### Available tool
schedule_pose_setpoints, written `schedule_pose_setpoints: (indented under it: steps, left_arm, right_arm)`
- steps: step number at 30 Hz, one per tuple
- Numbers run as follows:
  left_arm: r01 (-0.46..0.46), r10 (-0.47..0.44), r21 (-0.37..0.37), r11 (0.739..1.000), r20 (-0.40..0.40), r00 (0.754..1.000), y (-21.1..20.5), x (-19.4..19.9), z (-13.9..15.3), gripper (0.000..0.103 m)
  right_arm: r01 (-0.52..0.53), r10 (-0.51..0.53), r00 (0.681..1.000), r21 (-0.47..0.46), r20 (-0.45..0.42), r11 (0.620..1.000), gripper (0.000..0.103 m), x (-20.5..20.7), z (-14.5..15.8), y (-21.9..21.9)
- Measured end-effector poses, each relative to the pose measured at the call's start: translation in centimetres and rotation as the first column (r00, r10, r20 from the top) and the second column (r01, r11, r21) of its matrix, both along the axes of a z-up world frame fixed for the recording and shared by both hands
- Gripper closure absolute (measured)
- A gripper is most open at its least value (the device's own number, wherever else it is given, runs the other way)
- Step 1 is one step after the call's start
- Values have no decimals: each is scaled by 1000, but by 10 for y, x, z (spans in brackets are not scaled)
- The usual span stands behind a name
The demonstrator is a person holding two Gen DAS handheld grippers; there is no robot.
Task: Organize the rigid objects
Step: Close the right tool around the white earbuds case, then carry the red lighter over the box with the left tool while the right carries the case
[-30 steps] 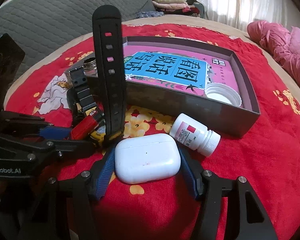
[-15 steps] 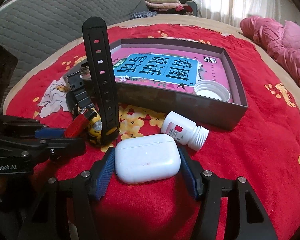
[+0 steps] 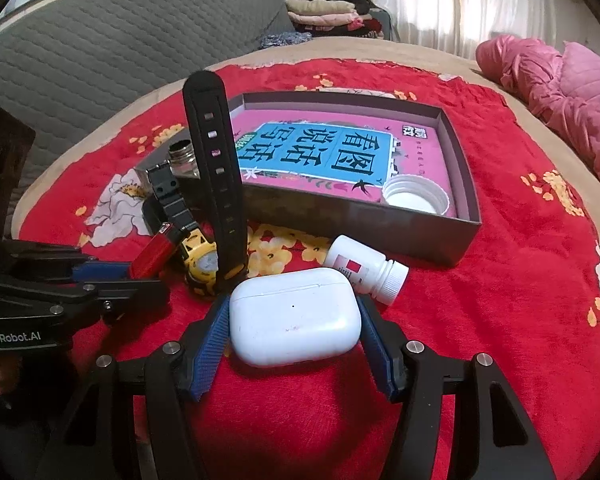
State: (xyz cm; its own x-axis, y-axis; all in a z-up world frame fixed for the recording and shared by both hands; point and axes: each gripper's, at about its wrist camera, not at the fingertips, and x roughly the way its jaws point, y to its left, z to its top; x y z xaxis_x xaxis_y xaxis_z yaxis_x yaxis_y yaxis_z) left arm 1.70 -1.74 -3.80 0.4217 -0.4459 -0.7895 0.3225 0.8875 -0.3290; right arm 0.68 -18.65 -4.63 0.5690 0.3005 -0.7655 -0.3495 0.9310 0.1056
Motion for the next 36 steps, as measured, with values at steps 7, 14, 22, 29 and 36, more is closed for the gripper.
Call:
schedule_pose_setpoints:
  steps: [7, 14, 22, 29, 36]
  left_arm:
    - [-9, 9, 6, 1000, 31, 999, 2, -5, 8, 80]
    - [-28, 28, 5, 1000, 49, 998, 6, -7, 14, 80]
    - [-33, 30, 29, 999, 77, 997, 4, -8, 19, 80]
    - [-46, 43, 32, 998, 100, 994, 5, -8, 23, 80]
    - [-69, 66, 24, 997, 111, 992, 9, -5, 28, 80]
  right_arm:
    - [23, -24, 999, 12, 33, 1000, 39, -4, 11, -4]
    - [55, -56, 997, 26, 58, 998, 39, -4, 19, -9]
    - [75, -78, 993, 44, 91, 996, 39, -5, 26, -15]
    - [114, -121, 987, 76, 102, 991, 39, -1, 30, -27]
    - [147, -158, 981, 96, 111, 984, 39, 2, 33, -37]
